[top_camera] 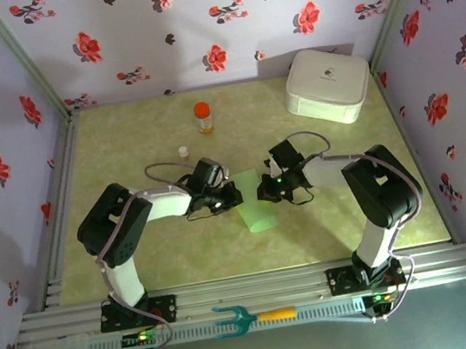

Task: Fold a paper plane with a square sheet of paper (pick it up from the middle)
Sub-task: First fold the square sheet of paper in half at the center of the table.

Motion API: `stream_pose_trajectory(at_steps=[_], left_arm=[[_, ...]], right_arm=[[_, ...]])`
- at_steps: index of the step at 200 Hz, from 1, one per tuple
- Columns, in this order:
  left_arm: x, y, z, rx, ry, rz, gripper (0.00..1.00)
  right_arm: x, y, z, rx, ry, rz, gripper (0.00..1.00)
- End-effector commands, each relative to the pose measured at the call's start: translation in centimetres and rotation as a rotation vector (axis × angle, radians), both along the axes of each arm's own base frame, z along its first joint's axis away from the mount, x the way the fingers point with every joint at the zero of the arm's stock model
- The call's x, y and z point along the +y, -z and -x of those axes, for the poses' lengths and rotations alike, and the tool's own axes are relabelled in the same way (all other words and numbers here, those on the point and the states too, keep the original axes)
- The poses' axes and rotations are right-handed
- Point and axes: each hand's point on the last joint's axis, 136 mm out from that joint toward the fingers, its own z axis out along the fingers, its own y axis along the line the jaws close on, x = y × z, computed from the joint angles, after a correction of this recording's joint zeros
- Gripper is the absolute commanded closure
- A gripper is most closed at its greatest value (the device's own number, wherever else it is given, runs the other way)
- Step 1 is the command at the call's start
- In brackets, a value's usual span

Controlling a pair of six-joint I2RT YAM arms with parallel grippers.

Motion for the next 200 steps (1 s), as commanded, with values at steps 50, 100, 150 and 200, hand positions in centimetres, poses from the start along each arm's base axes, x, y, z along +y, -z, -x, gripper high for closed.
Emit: stream_pose_trajectory(at_steps=[50, 100, 150, 200], left_arm=[[0.5, 0.2, -0.3, -0.019, 0.000, -0.007, 1.00], [-0.2, -3.4, -2.1, -0.076, -0.004, 0.037, 0.99], [0.1, -1.0, -2.5, -0.030, -0.031, 0.048, 0.98], [2.0, 2.3, -1.6, 0.064, -0.076, -0.028, 0.99]], right_arm=[[-3.1, 4.2, 2.2, 0.094, 0.044, 0.170, 1.00], [-3.1, 4.3, 2.2, 0.095, 0.046, 0.172, 1.00], [-3.1, 4.3, 2.3, 0.098, 0.043, 0.169, 1.00], [-3.1, 4.2, 2.4, 0.097, 0.044, 0.170, 1.00]])
